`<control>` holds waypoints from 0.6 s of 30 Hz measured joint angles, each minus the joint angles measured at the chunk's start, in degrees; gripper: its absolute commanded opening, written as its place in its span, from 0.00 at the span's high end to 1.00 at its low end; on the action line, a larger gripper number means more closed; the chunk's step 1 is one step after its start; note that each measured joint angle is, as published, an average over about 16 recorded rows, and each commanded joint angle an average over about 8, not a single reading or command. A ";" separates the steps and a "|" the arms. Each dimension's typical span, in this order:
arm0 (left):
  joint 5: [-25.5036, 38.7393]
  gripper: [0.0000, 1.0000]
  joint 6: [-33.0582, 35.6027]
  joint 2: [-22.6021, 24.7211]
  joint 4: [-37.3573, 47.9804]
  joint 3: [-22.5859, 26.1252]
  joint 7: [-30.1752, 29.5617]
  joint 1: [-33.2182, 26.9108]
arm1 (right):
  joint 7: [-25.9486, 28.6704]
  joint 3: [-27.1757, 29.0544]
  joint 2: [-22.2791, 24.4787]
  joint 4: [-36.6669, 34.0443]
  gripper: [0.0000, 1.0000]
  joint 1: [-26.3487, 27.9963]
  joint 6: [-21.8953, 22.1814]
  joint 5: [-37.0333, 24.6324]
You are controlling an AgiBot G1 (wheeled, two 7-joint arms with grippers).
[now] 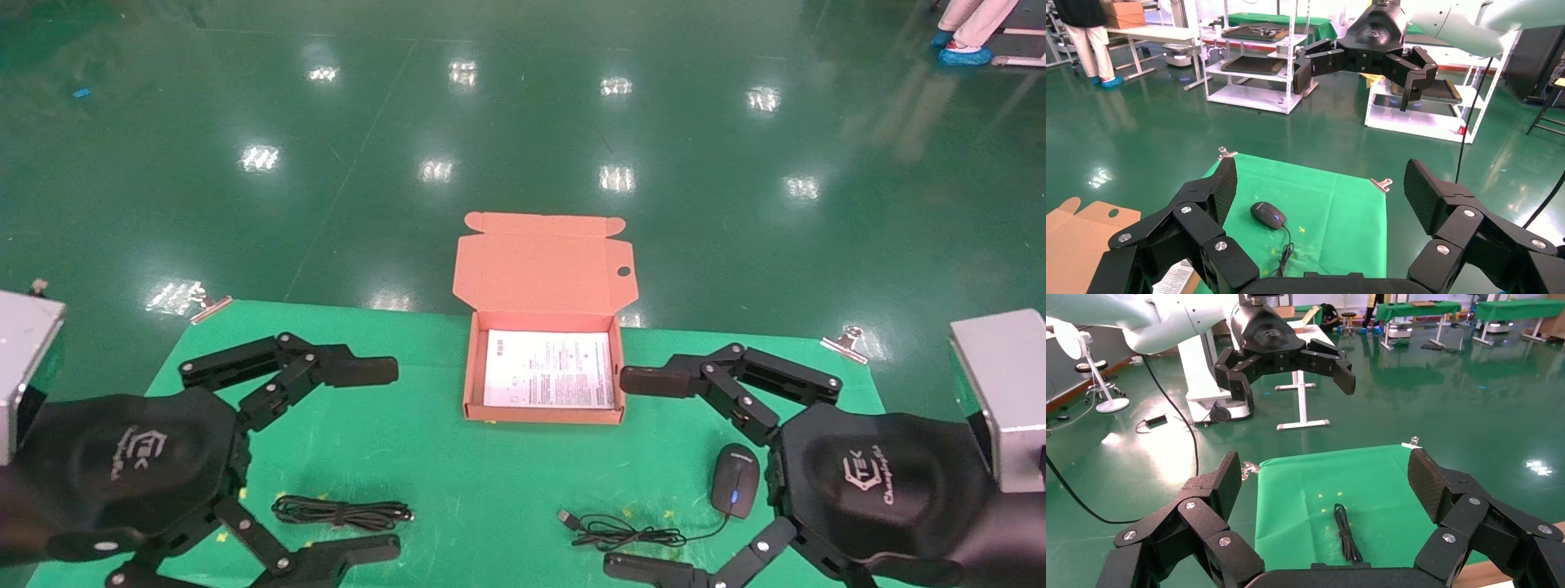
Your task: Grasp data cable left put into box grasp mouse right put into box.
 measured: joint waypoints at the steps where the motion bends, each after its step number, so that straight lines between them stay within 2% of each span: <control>1: 0.00 0.00 0.00 0.00 0.00 0.00 0.00 0.00 | 0.00 0.00 0.00 0.00 0.00 0.00 0.00 0.00; 18: 0.00 0.00 0.00 0.00 0.00 0.00 0.00 0.00 | 0.00 0.00 0.00 0.00 0.00 0.00 0.00 0.00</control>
